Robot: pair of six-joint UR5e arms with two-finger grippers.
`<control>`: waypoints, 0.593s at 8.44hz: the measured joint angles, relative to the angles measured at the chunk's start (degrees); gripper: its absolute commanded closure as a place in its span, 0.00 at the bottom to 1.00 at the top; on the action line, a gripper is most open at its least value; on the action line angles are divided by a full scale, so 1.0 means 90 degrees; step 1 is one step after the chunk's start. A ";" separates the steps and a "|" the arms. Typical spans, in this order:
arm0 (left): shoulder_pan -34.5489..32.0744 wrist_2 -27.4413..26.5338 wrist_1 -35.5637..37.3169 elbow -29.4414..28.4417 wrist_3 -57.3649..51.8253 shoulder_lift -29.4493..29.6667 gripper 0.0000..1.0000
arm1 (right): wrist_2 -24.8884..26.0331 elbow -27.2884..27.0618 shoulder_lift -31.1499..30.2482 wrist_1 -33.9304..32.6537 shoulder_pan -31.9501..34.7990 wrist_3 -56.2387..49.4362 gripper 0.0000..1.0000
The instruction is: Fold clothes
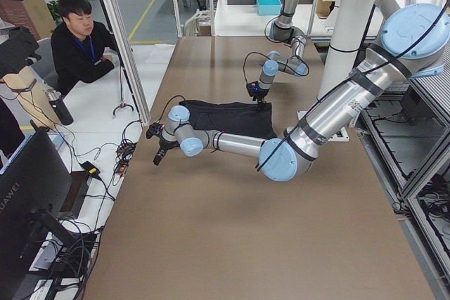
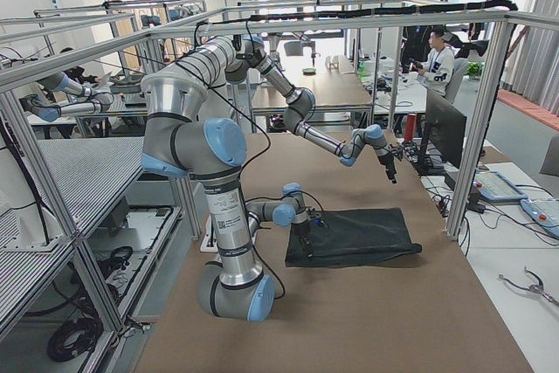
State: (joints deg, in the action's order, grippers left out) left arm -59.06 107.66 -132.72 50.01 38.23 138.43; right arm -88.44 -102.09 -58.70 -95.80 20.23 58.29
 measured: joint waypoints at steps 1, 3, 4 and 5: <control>0.0005 0.0000 0.0000 0.0000 0.0000 0.0000 0.05 | 0.0001 0.0002 0.0000 0.0000 -0.0001 -0.0001 0.57; 0.0004 0.0000 0.0000 0.0000 0.0000 0.0000 0.05 | 0.0002 -0.0003 0.0015 0.0000 -0.0002 -0.0002 0.62; 0.0002 0.0000 0.0000 0.0000 0.0000 -0.0001 0.05 | -0.0002 -0.0017 0.0030 0.0000 -0.0005 -0.0002 0.62; 0.0000 0.0000 0.0000 0.0000 0.0000 -0.0001 0.05 | -0.0006 -0.0058 0.0030 0.0000 -0.0005 -0.0002 0.62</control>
State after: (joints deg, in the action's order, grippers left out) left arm -59.05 107.67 -132.71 50.01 38.23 138.43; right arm -88.49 -102.60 -58.43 -95.80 20.18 58.27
